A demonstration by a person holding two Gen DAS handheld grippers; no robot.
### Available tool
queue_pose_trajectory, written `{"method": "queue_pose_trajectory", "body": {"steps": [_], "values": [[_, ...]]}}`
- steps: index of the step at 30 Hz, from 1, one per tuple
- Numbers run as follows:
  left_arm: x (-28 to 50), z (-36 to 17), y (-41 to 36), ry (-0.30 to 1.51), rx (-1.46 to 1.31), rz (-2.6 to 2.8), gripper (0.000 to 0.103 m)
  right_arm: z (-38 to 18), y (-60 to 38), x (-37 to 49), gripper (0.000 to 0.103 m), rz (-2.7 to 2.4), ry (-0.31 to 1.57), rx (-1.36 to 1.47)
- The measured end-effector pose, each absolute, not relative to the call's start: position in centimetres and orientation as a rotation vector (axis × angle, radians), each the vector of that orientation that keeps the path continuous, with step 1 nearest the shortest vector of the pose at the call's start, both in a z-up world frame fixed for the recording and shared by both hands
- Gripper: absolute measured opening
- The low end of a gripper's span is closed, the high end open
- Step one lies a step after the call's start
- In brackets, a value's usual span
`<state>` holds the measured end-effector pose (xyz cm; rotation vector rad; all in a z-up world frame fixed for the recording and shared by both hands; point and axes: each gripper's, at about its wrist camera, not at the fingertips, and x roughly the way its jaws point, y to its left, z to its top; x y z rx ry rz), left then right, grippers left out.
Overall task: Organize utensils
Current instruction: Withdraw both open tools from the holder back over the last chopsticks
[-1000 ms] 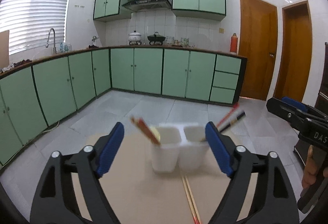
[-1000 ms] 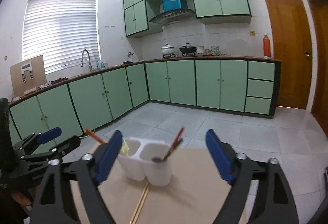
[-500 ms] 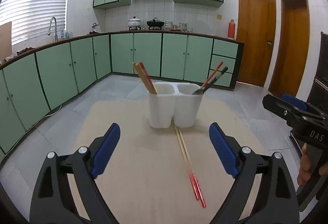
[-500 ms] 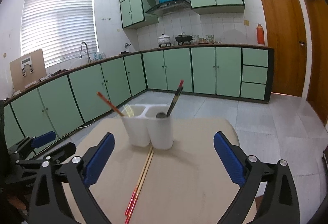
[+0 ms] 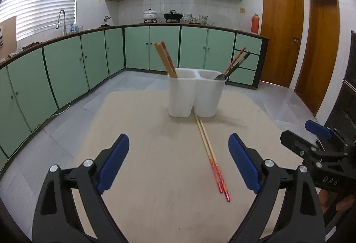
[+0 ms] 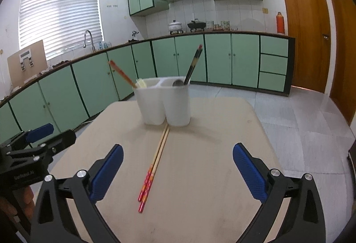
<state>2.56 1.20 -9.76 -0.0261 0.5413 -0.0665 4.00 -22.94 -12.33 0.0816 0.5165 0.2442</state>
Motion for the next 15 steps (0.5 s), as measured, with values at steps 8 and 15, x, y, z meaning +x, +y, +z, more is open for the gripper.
{"method": "queue_pose_trajectory", "body": {"steps": [8, 15], "values": [[2.0, -13.1, 2.9, 0.615, -0.013, -0.015, 0.089, -16.1, -20.8, 2.7, 0.095, 0.251, 0.578, 0.047], [1.5, -15.9, 3.9, 0.649, 0.002, 0.025, 0.089, -18.6, -18.8, 2.2, 0.082, 0.243, 0.619, 0.015]]}}
